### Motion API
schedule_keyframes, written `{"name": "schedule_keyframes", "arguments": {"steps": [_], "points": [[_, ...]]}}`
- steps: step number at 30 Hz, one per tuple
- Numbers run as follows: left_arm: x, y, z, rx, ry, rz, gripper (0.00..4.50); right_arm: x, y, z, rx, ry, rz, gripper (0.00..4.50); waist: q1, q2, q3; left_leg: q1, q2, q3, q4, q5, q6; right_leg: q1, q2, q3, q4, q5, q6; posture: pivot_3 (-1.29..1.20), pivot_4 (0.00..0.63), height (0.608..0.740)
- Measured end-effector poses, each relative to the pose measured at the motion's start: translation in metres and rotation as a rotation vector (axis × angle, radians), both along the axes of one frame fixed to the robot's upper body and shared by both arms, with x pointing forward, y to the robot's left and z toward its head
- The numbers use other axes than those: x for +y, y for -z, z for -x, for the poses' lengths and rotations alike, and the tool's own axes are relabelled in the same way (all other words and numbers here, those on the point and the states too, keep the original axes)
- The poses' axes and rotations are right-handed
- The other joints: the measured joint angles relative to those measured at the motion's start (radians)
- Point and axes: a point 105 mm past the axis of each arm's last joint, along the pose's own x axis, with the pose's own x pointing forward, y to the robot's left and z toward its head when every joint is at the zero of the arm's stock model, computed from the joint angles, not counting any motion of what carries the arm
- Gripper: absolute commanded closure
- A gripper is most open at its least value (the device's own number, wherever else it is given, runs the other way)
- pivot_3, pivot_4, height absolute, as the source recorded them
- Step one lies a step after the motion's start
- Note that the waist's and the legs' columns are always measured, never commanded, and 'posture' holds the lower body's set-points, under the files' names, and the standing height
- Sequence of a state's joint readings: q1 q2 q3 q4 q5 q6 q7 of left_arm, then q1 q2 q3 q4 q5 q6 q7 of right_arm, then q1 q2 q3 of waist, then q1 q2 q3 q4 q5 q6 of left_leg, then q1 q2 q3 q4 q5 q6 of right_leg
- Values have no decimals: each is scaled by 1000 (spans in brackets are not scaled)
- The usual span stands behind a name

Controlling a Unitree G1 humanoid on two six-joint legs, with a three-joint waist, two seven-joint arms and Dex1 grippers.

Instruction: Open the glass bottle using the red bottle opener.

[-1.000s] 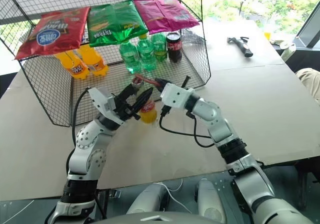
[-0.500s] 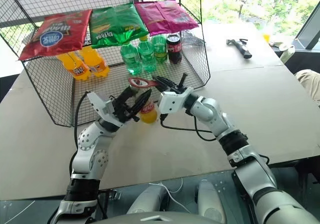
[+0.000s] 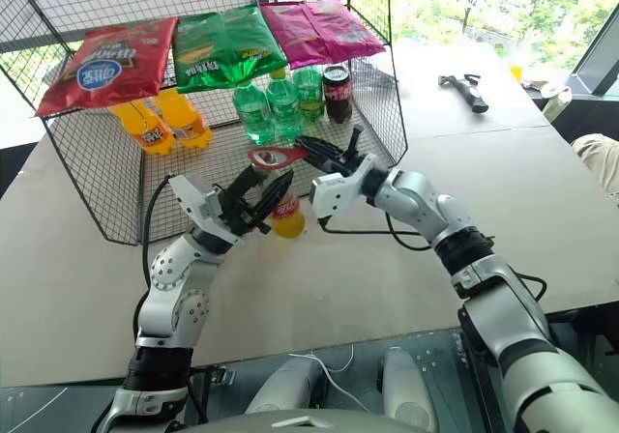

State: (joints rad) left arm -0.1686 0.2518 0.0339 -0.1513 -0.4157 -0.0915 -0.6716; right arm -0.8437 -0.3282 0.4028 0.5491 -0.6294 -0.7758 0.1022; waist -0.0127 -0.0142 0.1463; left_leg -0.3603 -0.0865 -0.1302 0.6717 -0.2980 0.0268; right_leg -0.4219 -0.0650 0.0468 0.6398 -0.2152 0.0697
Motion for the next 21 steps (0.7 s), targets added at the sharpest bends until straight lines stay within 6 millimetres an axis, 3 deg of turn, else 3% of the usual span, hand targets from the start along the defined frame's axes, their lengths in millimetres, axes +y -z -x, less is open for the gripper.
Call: {"name": "schedule_keyframes", "arguments": {"steps": [10, 16, 21], "points": [[0, -1, 0, 6, 1, -1, 2497, -1, -4, -1, -50, -3, 47, 4500, 1, 0, 0, 0, 0, 0, 0, 0, 0, 0, 0, 0, 0, 0, 0, 0, 150, 740], [-1, -1, 2, 7, 0, 0, 2497, -4, -34, -5, -173, 11, 55, 4500, 0, 0, 0, 0, 0, 0, -2, 0, 0, 0, 0, 0, -2, 0, 0, 0, 150, 740], [-1, -2, 3, 7, -1, 0, 2497, -6, -35, -6, -189, 19, 51, 4500, -2, 0, 0, -1, 0, 0, -3, 0, 0, -1, 0, 1, -3, 0, 0, 0, 150, 740]]}}
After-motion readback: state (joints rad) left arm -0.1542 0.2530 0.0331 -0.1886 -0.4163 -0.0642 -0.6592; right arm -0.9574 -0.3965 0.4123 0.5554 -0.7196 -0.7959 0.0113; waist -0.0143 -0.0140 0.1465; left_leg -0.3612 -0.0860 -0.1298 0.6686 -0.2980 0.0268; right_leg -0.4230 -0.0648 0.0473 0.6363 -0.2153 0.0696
